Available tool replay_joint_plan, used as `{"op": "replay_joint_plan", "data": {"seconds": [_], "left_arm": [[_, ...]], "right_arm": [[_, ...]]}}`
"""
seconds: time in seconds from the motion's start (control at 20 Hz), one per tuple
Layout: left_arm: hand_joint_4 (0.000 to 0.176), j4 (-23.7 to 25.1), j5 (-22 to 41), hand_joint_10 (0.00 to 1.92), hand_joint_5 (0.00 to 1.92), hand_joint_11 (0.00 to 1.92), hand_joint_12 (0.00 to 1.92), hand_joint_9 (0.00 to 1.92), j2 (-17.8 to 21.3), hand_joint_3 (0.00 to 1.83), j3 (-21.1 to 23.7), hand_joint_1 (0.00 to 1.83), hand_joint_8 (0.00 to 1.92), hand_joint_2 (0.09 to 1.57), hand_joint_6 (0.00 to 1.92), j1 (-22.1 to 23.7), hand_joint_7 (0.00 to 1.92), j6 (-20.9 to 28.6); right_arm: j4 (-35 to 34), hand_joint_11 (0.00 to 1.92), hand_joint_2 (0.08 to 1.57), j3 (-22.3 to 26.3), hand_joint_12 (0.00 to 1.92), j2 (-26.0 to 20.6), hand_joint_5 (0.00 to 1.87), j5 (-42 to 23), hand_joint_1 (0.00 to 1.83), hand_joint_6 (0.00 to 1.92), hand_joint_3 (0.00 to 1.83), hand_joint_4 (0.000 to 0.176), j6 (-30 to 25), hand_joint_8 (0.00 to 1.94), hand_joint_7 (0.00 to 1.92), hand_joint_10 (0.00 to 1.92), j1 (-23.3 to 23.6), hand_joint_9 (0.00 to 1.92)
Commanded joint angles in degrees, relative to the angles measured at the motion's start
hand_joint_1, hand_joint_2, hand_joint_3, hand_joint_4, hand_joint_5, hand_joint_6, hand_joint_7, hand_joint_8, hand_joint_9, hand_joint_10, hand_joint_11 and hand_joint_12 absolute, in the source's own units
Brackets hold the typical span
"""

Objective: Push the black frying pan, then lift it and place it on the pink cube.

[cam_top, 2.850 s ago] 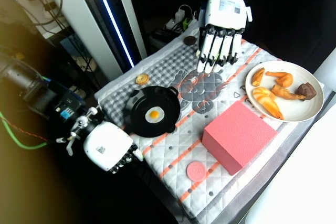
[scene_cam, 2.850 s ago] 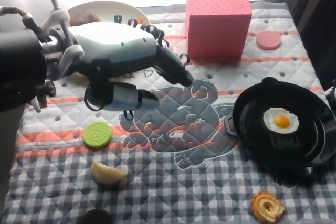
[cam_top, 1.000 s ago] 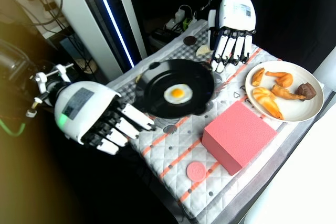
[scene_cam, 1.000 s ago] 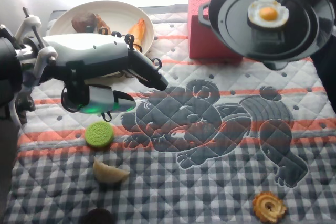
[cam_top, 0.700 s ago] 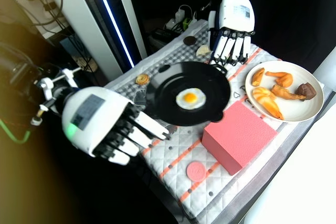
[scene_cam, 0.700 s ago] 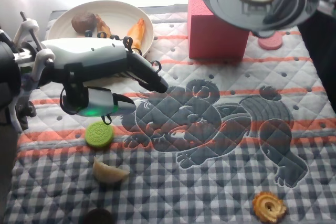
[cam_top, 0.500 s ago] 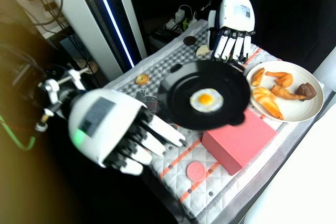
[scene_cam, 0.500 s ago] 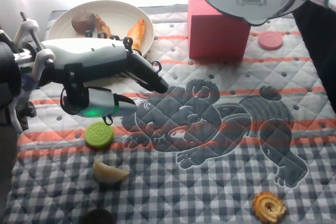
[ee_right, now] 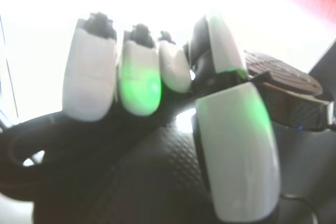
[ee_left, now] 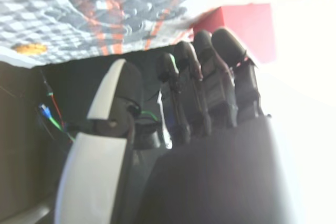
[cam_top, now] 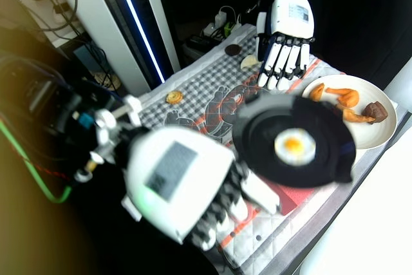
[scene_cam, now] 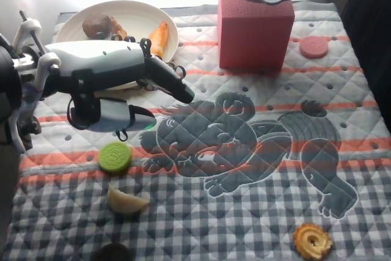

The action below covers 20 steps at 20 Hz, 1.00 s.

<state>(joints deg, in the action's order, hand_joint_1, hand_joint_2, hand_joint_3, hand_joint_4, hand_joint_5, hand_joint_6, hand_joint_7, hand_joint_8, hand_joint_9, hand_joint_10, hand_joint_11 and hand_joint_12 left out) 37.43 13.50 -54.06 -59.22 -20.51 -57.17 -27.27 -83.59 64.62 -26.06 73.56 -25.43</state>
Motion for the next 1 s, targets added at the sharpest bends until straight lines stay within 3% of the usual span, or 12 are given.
{"op": "replay_joint_plan", "data": {"seconds": [0.0, 0.1, 0.2, 0.3, 0.4, 0.55, 0.7, 0.95], "left_arm": [[0.0, -0.9, 5.0, 0.23, 0.65, 0.0, 1.49, 0.45, 0.27, 0.0, -0.26, 1.06, 0.01, 1.32, 0.01, 0.13, 0.59, 0.04], [0.0, -0.92, 5.17, 0.23, 0.65, 0.01, 1.5, 0.46, -0.04, 0.0, -0.48, 1.04, 0.01, 1.33, 0.01, 0.12, 0.6, 0.04], [0.0, -1.04, 5.5, 0.23, 0.65, 0.02, 1.5, 0.47, -0.17, 0.0, -0.59, 1.02, 0.01, 1.33, 0.01, 0.12, 0.61, 0.04], [0.0, -1.27, 5.68, 0.23, 0.65, 0.02, 1.49, 0.48, -0.17, 0.0, -0.6, 1.06, 0.01, 1.32, 0.01, 0.08, 0.62, 0.04], [0.0, -1.41, 5.73, 0.23, 0.65, 0.03, 1.49, 0.47, -0.2, 0.0, -0.64, 1.06, 0.01, 1.33, 0.01, 0.08, 0.62, 0.04], [0.0, -1.65, 5.82, 0.23, 0.65, 0.03, 1.5, 0.48, -0.21, 0.0, -0.65, 1.09, 0.01, 1.32, 0.01, 0.03, 0.62, 0.04], [0.0, -2.0, 5.9, 0.24, 0.66, 0.02, 1.53, 0.49, -0.18, 0.0, -0.66, 1.08, 0.01, 1.32, 0.0, -0.21, 0.63, 0.04], [0.0, -2.76, 5.97, 0.25, 0.63, 0.02, 1.53, 0.45, -0.06, 0.0, -0.66, 1.06, 0.01, 1.33, 0.0, -0.72, 0.6, 0.05]], "right_arm": [[0.58, 1.57, 1.27, -1.11, 1.92, 0.93, 1.24, -4.99, 1.39, 1.92, 0.0, 0.0, 0.52, 1.94, 1.41, 1.92, 1.45, 1.51], [0.2, 1.57, 1.22, -3.98, 1.92, 3.33, 1.27, -2.16, 1.4, 1.92, 0.0, 0.0, 0.95, 1.94, 1.44, 1.92, 1.77, 1.53], [0.01, 1.61, 1.28, -5.42, 1.92, 4.64, 1.26, -1.08, 1.34, 1.92, 0.01, 0.0, 0.97, 1.94, 1.45, 1.92, 1.76, 1.57], [-0.26, 1.56, 1.25, -6.0, 1.92, 5.03, 1.22, -0.77, 1.42, 1.92, 0.0, 0.0, 0.97, 1.94, 1.38, 1.92, 1.76, 1.51], [-0.64, 1.63, 1.23, -6.37, 1.92, 5.66, 1.31, -0.42, 1.48, 1.92, 0.0, 0.0, 0.97, 1.94, 1.46, 1.92, 1.74, 1.58], [-0.67, 1.57, 1.25, -6.86, 1.92, 6.49, 1.26, 0.59, 1.44, 1.92, 0.0, 0.0, 0.97, 1.94, 1.4, 1.92, 1.25, 1.52], [-0.68, 1.63, 1.27, -6.86, 1.92, 6.53, 1.23, 1.09, 1.47, 1.92, 0.01, 0.0, 0.97, 1.94, 1.43, 1.92, -0.26, 1.56], [-1.45, 1.57, 1.33, -6.56, 1.92, 6.4, 1.09, 1.98, 1.29, 1.92, 0.02, 0.0, 0.97, 1.94, 1.36, 1.92, -2.46, 1.5]]}}
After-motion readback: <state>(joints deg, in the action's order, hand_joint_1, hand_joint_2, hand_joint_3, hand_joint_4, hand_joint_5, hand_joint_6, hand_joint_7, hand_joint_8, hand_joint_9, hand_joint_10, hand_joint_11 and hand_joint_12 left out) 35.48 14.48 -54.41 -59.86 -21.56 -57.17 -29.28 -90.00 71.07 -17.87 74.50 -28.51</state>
